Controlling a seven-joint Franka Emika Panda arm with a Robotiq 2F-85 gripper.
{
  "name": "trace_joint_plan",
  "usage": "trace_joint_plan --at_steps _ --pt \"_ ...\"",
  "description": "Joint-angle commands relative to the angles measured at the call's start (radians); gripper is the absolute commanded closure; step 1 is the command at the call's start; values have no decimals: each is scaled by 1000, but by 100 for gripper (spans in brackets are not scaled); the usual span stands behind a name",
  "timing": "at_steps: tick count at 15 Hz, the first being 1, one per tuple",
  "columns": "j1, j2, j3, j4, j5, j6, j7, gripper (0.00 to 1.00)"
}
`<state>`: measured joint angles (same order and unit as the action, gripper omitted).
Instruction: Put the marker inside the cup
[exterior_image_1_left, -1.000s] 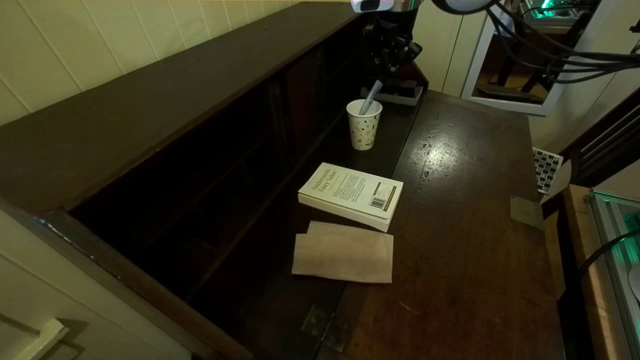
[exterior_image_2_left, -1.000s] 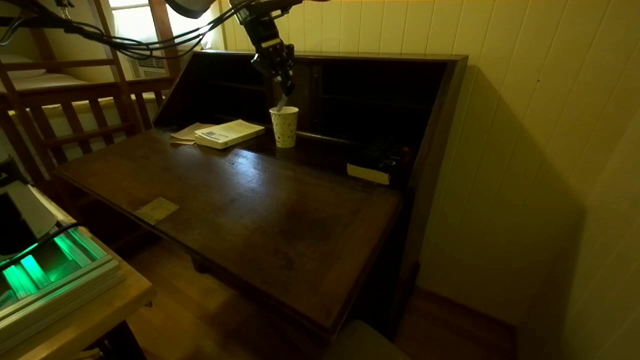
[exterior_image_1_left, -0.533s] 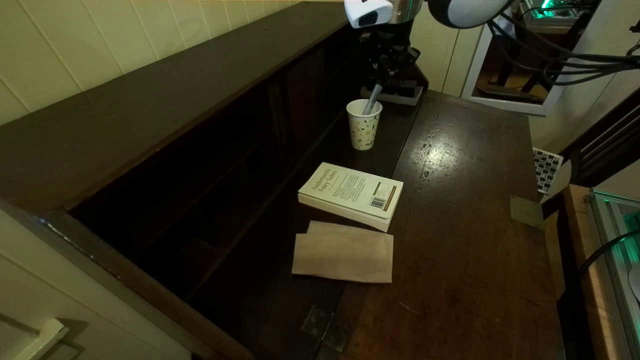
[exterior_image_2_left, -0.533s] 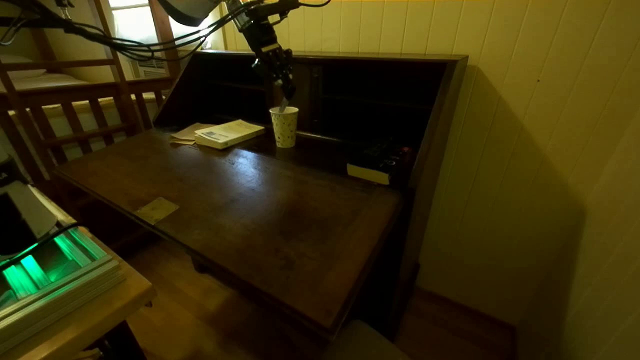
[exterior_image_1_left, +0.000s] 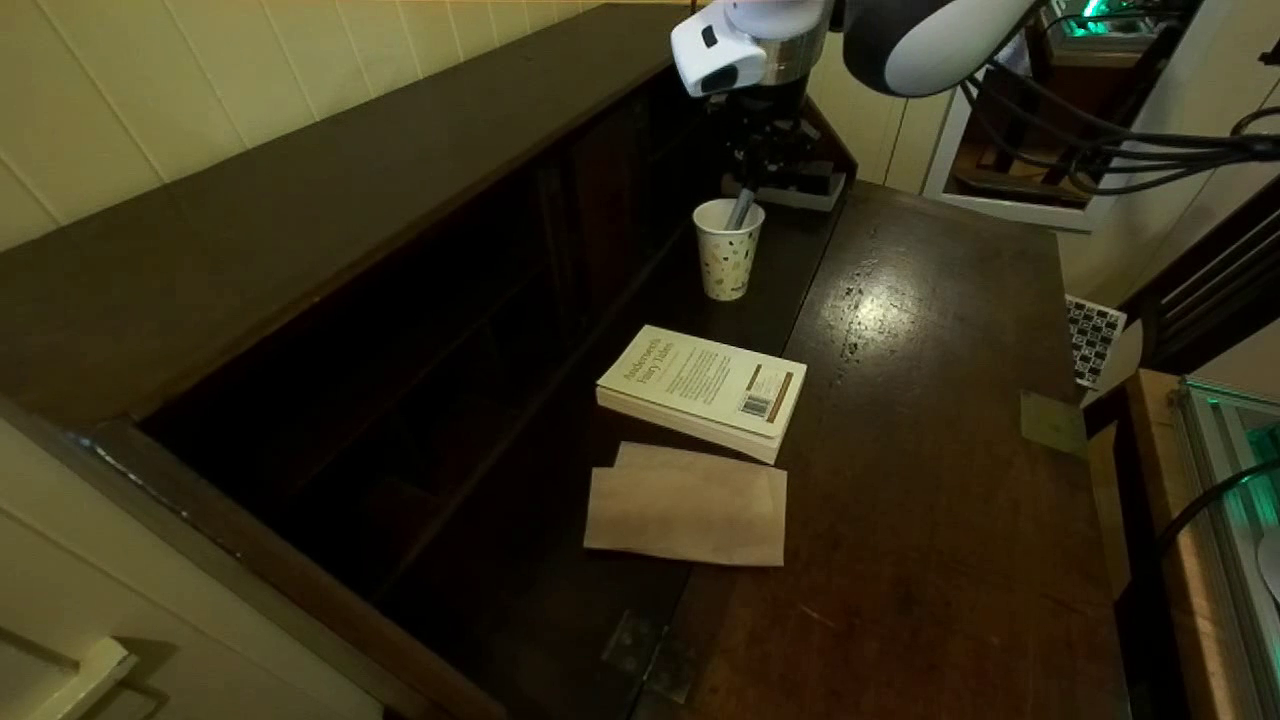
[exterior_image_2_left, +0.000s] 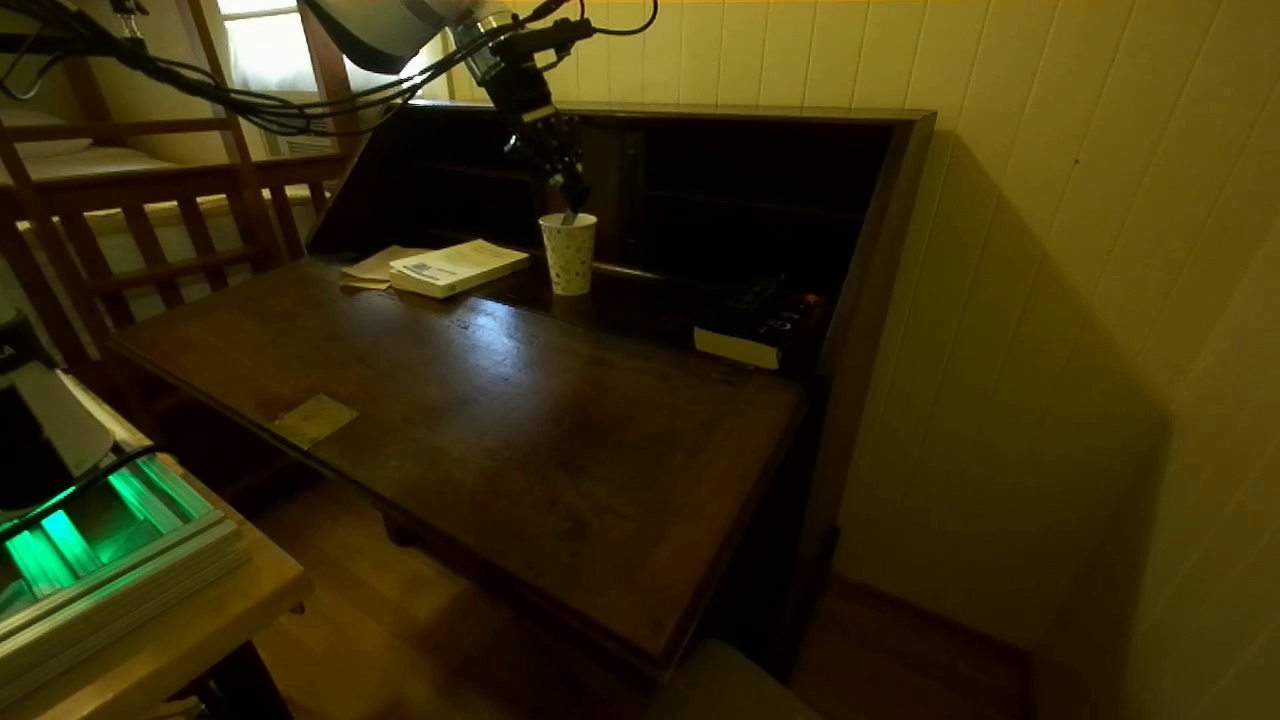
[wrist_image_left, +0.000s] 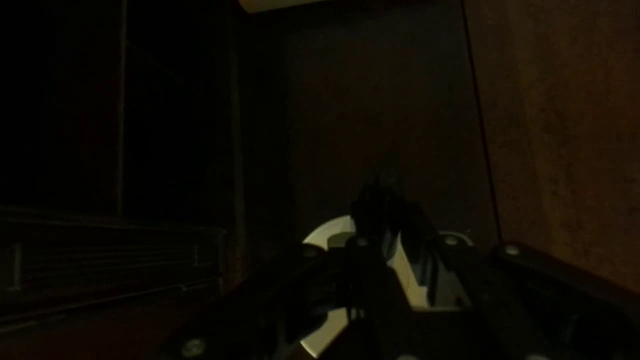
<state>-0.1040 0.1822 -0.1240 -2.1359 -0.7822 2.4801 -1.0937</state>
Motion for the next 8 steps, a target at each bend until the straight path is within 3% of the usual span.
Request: trace_joint_plan --at_steps 1,8 --pt "7 36 7 36 -56 0 52 95" --pt "14 74 16 64 -76 3 96 95"
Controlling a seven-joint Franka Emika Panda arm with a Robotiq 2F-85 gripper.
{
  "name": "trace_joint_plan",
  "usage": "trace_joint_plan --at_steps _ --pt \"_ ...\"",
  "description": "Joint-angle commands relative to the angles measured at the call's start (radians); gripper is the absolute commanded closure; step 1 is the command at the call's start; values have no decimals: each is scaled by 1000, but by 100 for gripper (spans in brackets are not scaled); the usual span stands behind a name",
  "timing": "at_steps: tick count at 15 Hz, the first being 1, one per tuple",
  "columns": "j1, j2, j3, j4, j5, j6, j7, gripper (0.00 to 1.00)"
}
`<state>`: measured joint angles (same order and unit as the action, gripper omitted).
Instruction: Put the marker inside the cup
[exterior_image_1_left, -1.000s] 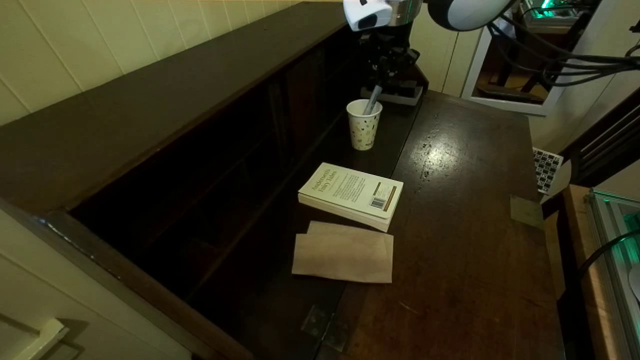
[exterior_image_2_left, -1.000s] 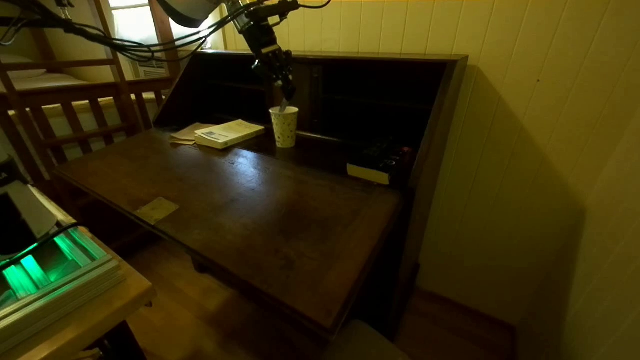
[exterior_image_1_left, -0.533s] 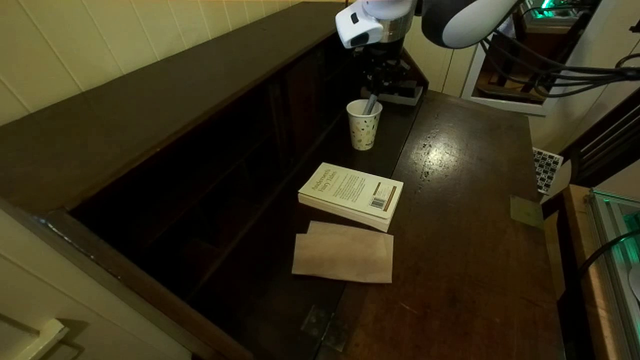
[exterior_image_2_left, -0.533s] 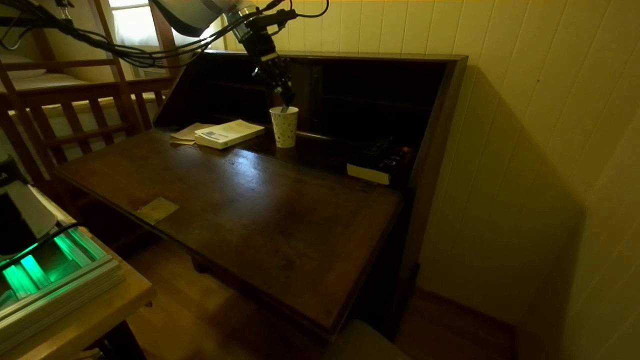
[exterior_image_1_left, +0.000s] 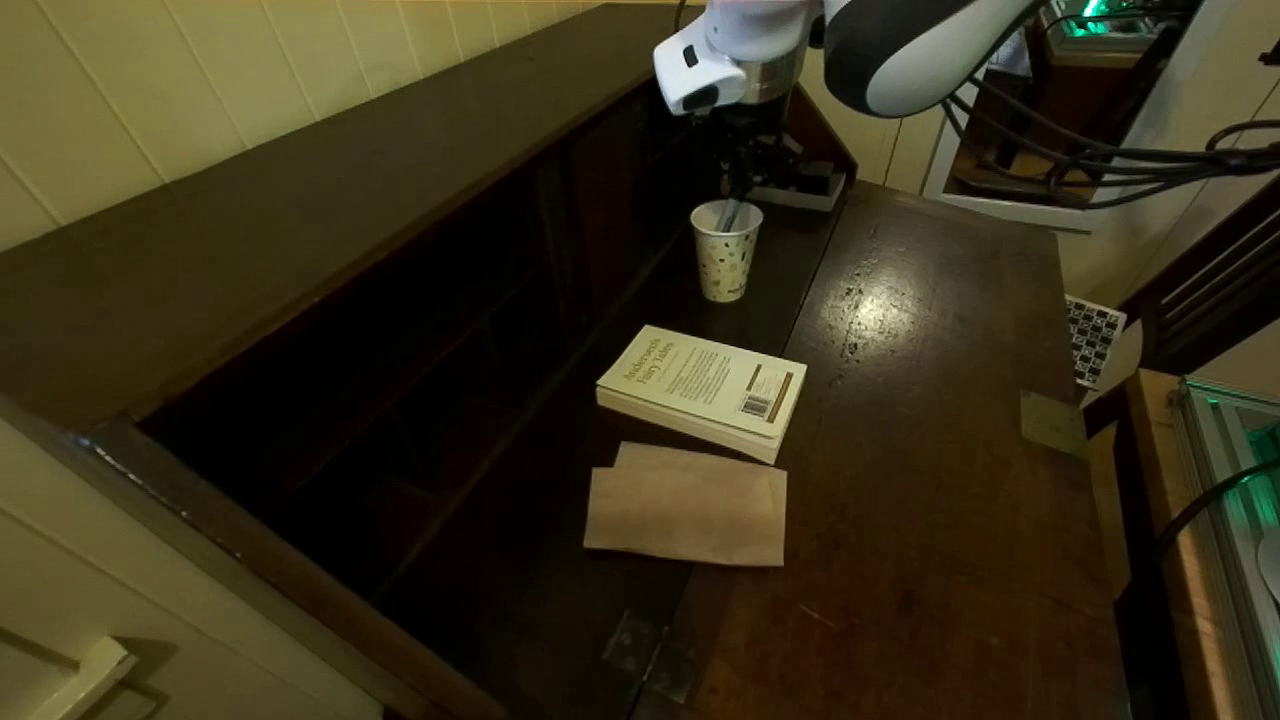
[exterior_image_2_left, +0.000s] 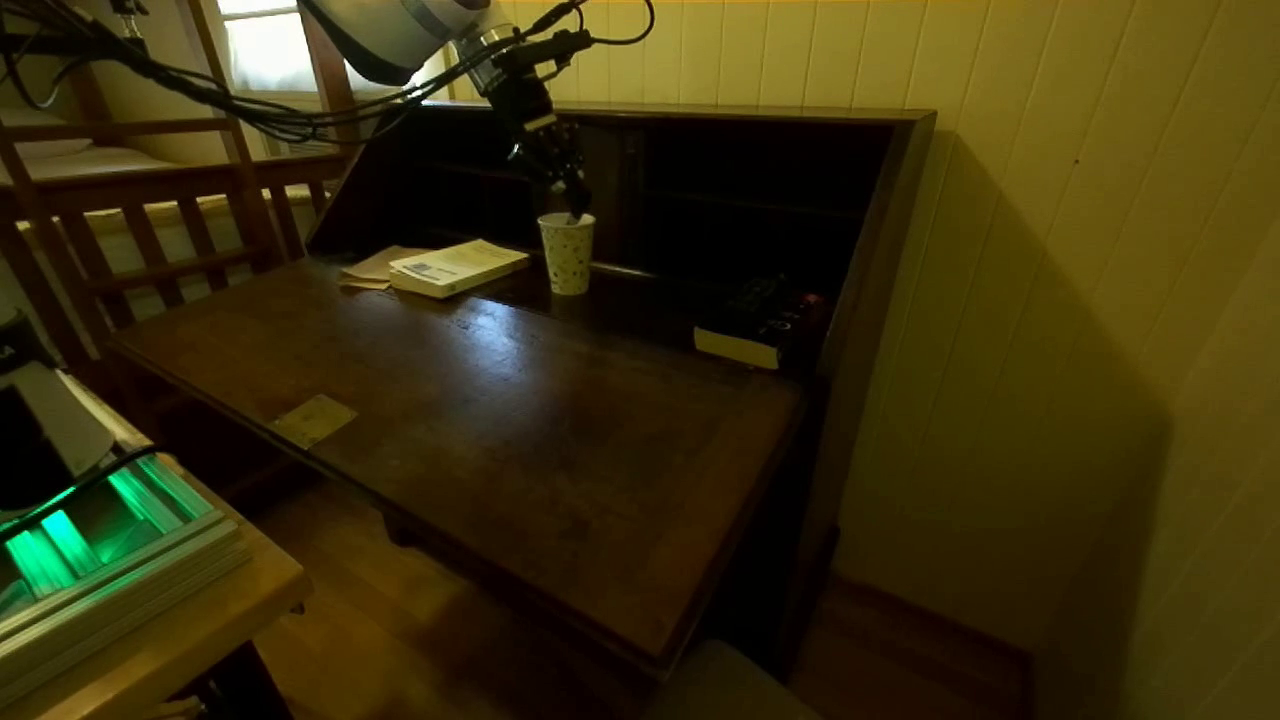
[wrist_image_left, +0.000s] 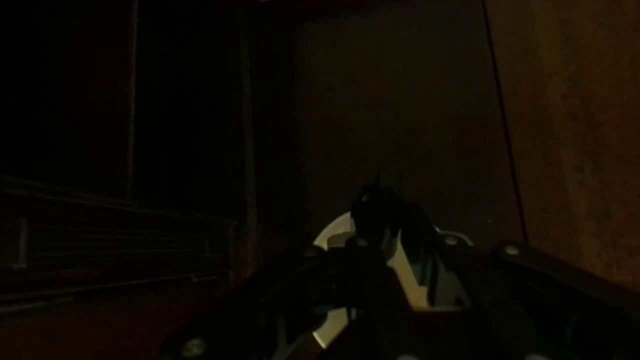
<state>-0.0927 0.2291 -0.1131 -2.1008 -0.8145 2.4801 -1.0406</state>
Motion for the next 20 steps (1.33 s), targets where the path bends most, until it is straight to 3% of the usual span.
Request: trace_joint_plan --at_steps 1,10,11,13,20 --pt "6 31 6 32 -45 1 52 95" --pt "10 56 10 46 -83 -11 87 94" --pt "11 56 10 45 -85 -10 92 55" --pt "11 56 12 44 -82 -11 98 49" --pt "9 51 22 46 -63 -15 103 0"
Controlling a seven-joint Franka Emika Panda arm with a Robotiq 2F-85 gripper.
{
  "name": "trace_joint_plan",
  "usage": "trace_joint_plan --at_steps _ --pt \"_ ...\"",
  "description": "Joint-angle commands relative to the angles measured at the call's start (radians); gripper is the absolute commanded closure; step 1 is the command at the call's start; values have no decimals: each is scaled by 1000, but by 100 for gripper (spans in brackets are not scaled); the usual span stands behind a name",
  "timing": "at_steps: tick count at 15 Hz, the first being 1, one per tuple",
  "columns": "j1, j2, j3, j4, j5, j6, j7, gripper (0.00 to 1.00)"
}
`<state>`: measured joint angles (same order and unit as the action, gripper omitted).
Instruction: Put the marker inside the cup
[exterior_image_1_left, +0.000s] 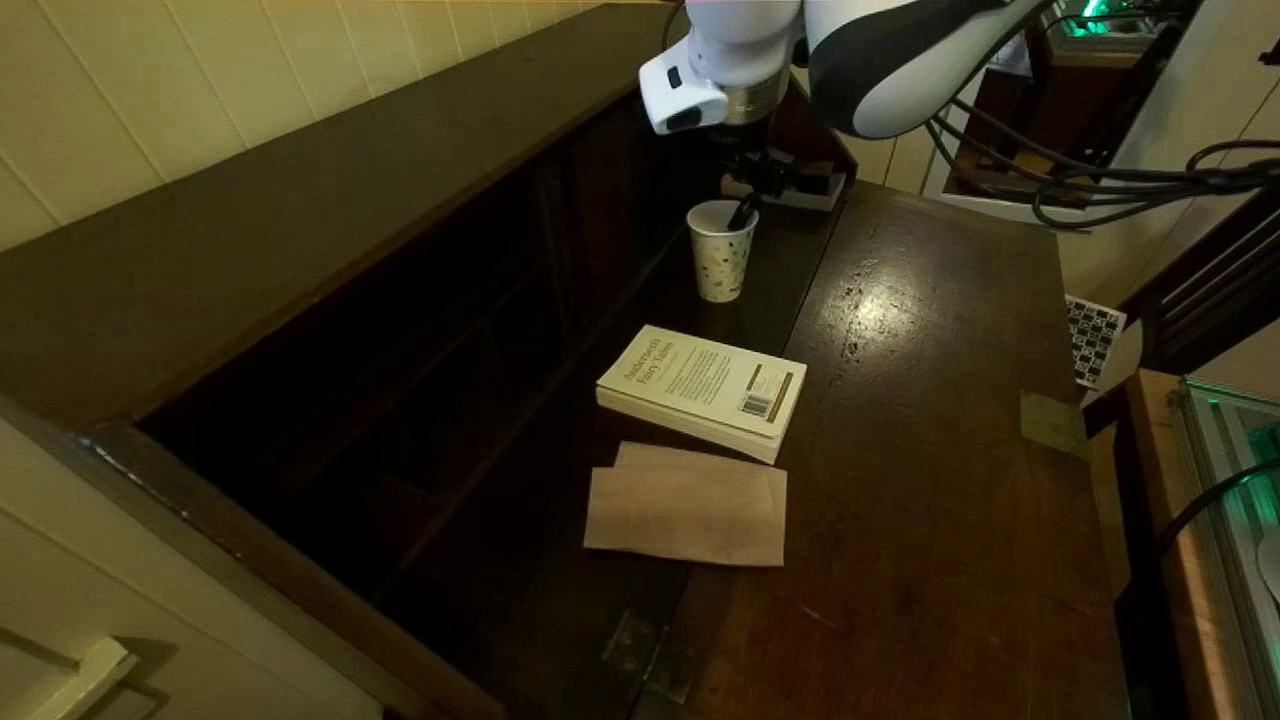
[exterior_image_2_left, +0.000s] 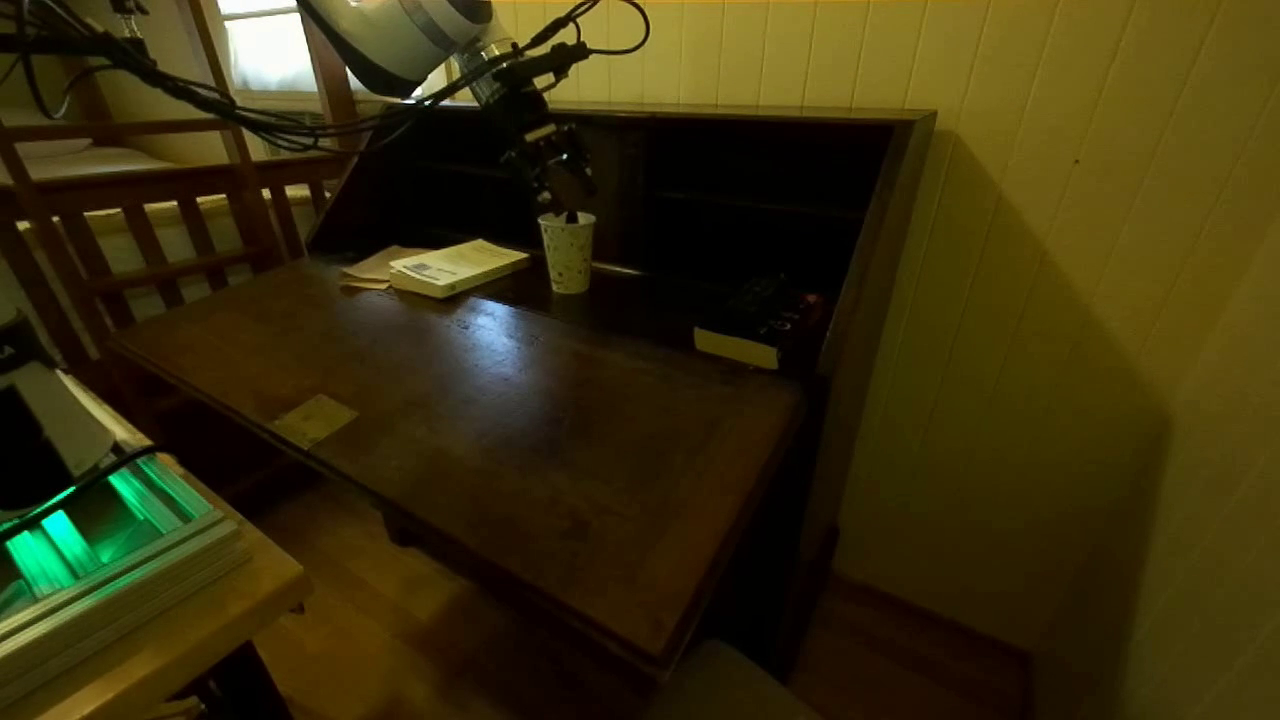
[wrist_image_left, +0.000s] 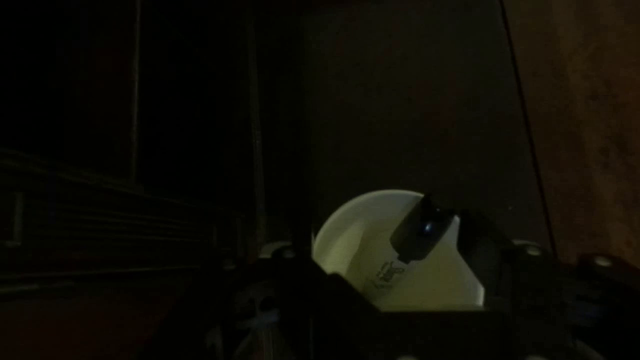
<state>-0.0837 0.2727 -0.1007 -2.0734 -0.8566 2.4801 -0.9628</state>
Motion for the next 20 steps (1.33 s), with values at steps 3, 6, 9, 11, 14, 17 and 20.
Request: trace_joint_plan --at_steps 3,6,9,11,14,17,20 --pt "-1 2 14 18 -11 -17 19 0" --pt "-5 -9 19 11 10 -8 29 0" --pt "-12 -27 33 2 87 -18 58 0" --pt "-18 -42 40 -4 169 -21 79 0" --pt "-20 -69 37 -5 296 -20 130 0" --pt "-21 -97 25 3 395 -38 186 0" --pt "-28 -126 12 7 456 -46 272 0"
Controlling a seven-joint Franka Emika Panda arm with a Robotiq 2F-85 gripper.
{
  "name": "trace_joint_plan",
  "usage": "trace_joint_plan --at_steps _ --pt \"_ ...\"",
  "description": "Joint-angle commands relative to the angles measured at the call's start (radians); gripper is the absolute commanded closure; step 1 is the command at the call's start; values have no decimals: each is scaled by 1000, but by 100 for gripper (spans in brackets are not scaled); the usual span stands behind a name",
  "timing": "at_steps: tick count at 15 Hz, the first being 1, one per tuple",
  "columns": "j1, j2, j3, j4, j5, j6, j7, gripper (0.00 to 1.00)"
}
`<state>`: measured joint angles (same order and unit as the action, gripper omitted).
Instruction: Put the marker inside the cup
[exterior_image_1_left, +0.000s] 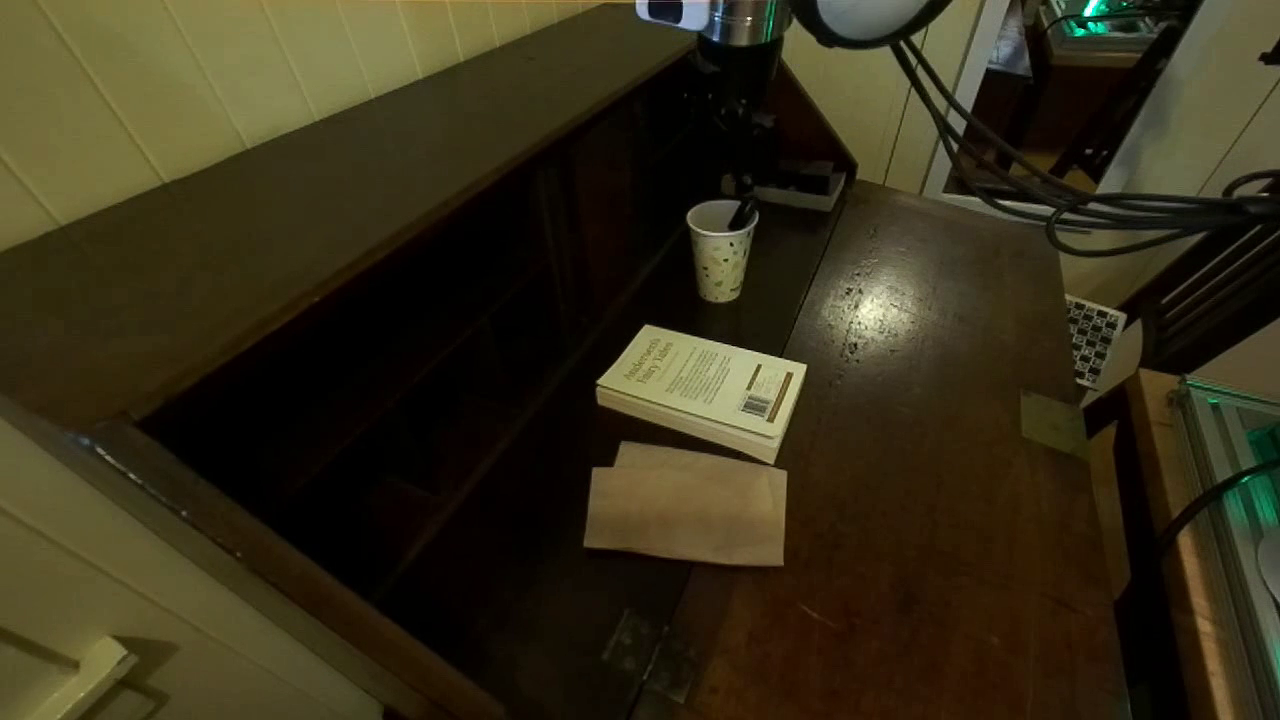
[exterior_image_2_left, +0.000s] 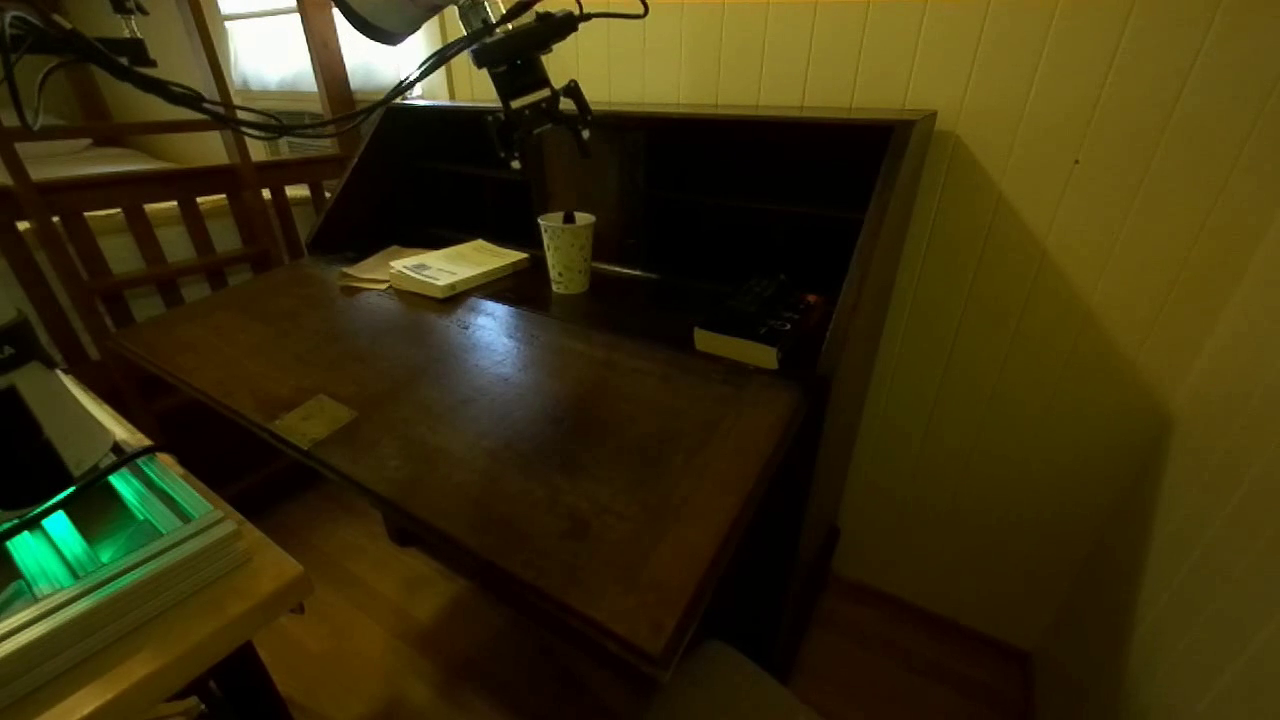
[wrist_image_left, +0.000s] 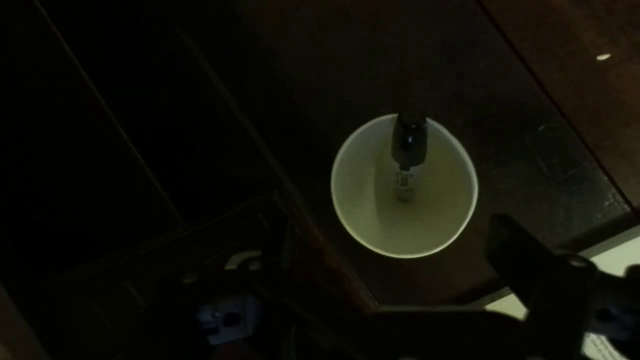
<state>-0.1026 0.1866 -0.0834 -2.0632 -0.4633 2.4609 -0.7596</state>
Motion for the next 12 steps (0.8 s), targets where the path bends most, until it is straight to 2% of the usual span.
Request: trace_joint_plan --at_steps 1,12 --pt "-13 -50 -9 -2 83 -35 98 0" --pt "-54 -132 -44 -13 321 -131 394 0"
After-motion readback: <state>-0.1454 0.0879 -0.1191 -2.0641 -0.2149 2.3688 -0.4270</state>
